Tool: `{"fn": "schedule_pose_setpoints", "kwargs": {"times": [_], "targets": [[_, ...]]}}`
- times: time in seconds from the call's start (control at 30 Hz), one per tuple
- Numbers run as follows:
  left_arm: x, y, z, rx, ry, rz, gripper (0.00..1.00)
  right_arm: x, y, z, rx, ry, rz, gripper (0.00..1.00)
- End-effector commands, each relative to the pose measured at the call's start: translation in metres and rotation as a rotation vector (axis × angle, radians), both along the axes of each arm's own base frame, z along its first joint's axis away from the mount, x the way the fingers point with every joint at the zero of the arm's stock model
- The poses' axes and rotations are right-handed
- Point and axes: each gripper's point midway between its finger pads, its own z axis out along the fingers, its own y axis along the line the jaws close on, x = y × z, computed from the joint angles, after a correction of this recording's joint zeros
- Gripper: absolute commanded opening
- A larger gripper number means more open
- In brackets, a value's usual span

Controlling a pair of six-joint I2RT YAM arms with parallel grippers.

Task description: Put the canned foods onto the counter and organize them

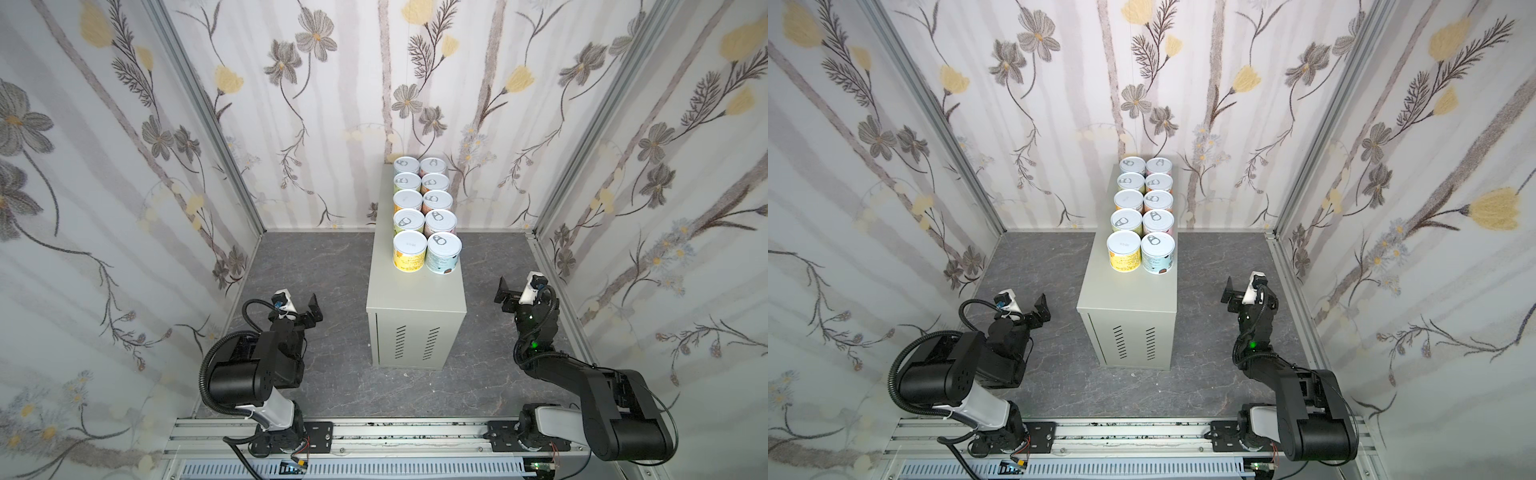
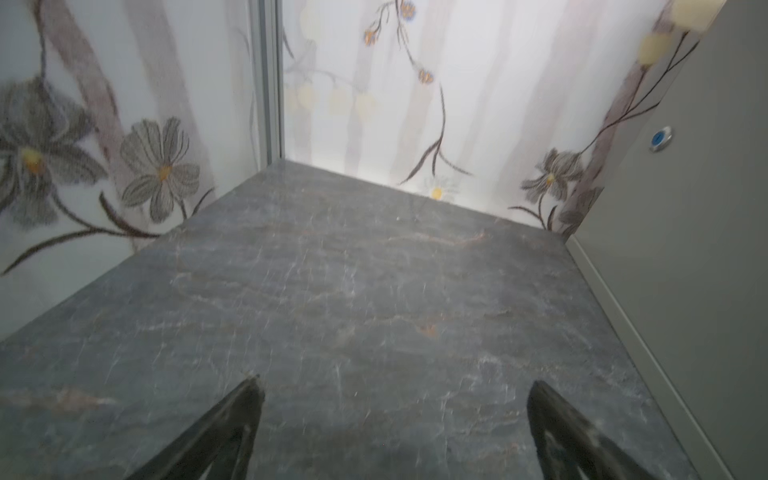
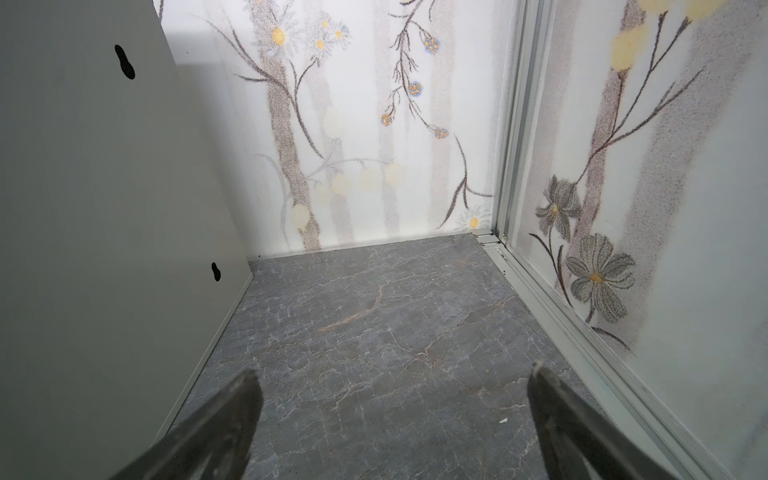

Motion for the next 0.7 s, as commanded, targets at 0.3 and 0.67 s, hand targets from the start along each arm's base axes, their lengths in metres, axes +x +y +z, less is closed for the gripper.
{"fn": "schedule_pose_setpoints", "kwargs": {"times": [0.3, 0.67], "targets": [[0.016, -0.002, 0.013, 0.032, -0.021, 0.017, 1.0, -0.021, -0.001, -0.022, -0.044, 0.05, 0.002, 1.0], [0.015, -0.002, 0.013, 0.031, -0.021, 0.018, 1.0, -0.008, 0.009, -0.046, -0.059, 0.023, 0.063, 1.0]]}}
